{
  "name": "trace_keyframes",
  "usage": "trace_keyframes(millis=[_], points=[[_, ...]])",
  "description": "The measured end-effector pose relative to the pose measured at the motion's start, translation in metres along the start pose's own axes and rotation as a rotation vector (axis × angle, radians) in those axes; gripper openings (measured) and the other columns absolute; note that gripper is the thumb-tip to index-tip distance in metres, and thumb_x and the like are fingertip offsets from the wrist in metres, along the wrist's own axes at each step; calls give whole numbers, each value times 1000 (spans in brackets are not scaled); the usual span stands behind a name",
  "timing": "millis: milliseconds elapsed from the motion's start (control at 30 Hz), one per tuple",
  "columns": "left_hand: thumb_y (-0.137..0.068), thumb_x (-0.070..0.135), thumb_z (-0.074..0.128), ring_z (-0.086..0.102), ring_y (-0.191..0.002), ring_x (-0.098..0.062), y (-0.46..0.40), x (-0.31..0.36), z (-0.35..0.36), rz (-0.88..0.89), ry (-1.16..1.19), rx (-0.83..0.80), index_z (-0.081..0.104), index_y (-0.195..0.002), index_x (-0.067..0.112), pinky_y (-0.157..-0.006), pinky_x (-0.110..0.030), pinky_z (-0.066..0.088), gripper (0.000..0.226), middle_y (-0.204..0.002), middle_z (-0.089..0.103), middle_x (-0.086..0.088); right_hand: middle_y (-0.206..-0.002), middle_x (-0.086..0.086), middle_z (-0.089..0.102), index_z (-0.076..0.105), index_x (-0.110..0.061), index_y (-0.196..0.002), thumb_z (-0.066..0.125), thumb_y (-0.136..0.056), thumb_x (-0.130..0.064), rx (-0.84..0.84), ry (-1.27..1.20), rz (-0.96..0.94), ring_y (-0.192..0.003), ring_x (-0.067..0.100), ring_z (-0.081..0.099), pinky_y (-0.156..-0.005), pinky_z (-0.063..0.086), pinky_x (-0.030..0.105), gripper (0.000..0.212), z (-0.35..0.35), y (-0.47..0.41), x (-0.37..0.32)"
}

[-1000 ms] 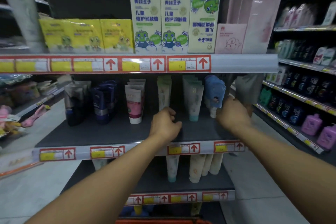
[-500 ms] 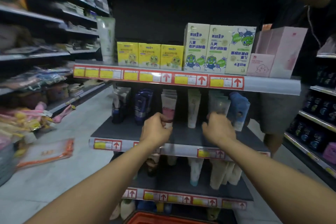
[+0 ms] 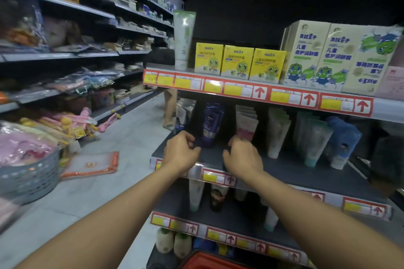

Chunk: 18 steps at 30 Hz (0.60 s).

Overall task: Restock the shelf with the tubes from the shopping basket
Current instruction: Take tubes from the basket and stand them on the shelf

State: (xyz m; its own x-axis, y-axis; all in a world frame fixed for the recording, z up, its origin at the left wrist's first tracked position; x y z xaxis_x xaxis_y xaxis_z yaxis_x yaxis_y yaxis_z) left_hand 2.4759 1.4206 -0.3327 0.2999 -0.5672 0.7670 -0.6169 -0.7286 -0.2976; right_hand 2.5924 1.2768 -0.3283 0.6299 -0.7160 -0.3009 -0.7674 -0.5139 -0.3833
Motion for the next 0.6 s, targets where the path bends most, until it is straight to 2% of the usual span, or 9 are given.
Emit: trace_keyframes(millis=[133,267,433,600], points=[[-87,22,80,64,-100,-21,-19,-20,-5,-23,-18,41,62,-119,17,-80,-30,46,37,-109,66,-1,-117,11,60,57,-12,-117,62,-92,-34,-52,-61,14,-107,32,62,-81,55,42,33,29,-16,-17],[-86,22,80,63,-109,-32,-38,-33,-5,-59,-41,78,53,-119,18,-88,-45,54,44,-119,59,-7,-117,13,58,51,-10,-121,68,-91,-38,-69,-137,84,-105,32,61,-82,57,44,44,54,-32,-26],[-86,24,80,61,-116,-34,-63,-48,4,-96,-54,32,46,-133,16,-83,-35,46,59,-131,53,-9,-122,13,58,51,-9,-123,77,-85,-40,-41,-244,167,-110,31,59,-86,53,37,56,78,-50,-26],[-76,27,85,62,-120,-38,-93,-55,9,-125,-29,23,40,-141,13,-97,-47,55,80,-136,57,-13,-127,11,58,50,-11,-130,83,-75,-52,-7,-271,209,-117,30,57,-93,52,38,76,92,-66,-26]])
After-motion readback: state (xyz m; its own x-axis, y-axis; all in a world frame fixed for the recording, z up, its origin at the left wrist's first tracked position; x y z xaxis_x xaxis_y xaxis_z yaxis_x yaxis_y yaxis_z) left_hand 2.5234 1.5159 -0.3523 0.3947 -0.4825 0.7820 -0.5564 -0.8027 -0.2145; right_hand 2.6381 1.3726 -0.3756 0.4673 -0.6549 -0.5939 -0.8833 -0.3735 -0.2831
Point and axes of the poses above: each hand's wrist, its own y-axis away from the middle knuckle, its own z-axis out of the palm, x = y × z, the point moved 1 cm from there along -y, towards the middle knuckle
